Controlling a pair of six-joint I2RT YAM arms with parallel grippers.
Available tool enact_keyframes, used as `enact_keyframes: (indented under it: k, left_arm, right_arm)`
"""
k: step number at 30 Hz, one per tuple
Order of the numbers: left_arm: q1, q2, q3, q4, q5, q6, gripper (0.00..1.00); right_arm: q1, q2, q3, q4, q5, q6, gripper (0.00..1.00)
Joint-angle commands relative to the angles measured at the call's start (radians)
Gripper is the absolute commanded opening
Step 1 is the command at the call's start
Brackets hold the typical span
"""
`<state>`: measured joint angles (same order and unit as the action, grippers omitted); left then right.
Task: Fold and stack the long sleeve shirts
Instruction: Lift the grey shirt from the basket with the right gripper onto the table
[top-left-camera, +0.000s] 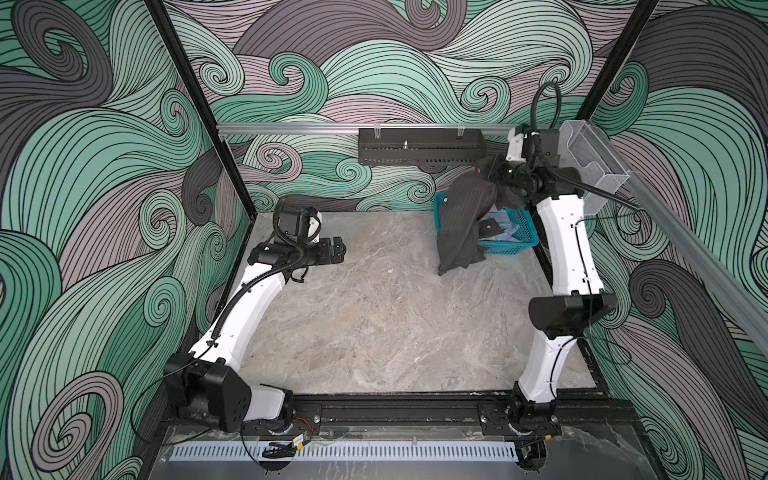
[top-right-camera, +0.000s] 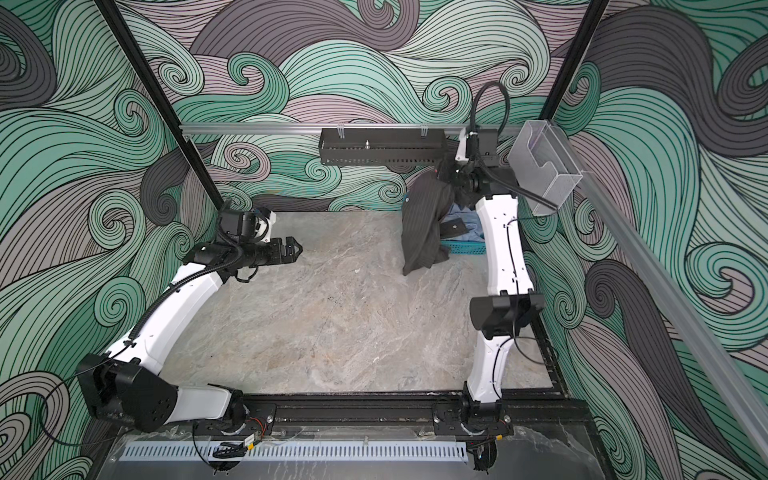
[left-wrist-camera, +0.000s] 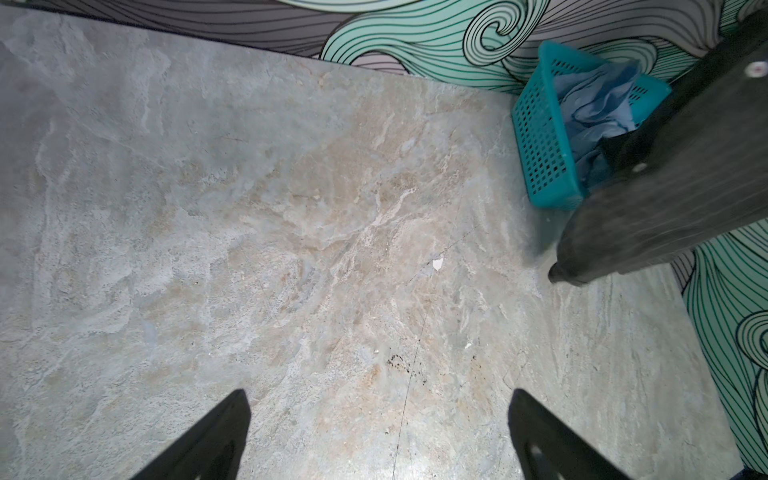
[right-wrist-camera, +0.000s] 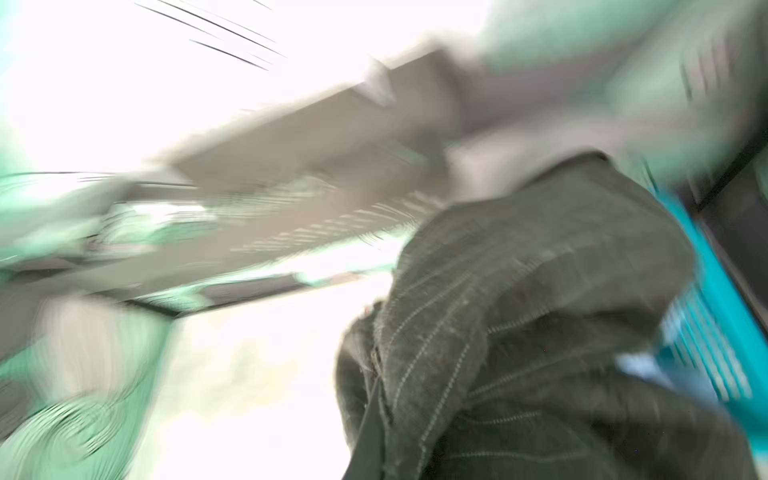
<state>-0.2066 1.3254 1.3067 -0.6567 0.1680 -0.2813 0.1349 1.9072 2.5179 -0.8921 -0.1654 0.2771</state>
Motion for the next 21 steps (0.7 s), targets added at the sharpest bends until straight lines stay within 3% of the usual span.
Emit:
enact_keyframes:
  k: [1, 7, 13, 19, 21]
  left_arm:
    - [-0.005, -0.067, 0.009, -0.039, -0.006, -0.003, 0.99]
    - [-0.004, -0.144, 0.007, -0.068, -0.067, 0.013, 0.99]
    - [-0.002, -0.199, -0.001, -0.088, -0.107, 0.013, 0.99]
    - [0.002, -0.227, -0.013, -0.115, -0.126, 0.024, 0.99]
    - [0.003, -0.227, -0.012, -0.130, -0.128, 0.032, 0.99]
  right_arm:
    - [0.078, -0.116, 0.051, 0.033, -0.130, -0.144, 0.00]
    - [0.227, -0.169, 0.048, 0.053, -0.285, -0.184, 0.00]
    - [0.349, -0.114, -0.055, -0.034, -0.263, -0.240, 0.01]
    - [0.446, -0.121, -0.425, -0.037, -0.166, -0.304, 0.23]
    - [0.476, -0.135, -0.569, -0.034, -0.132, -0.309, 0.41]
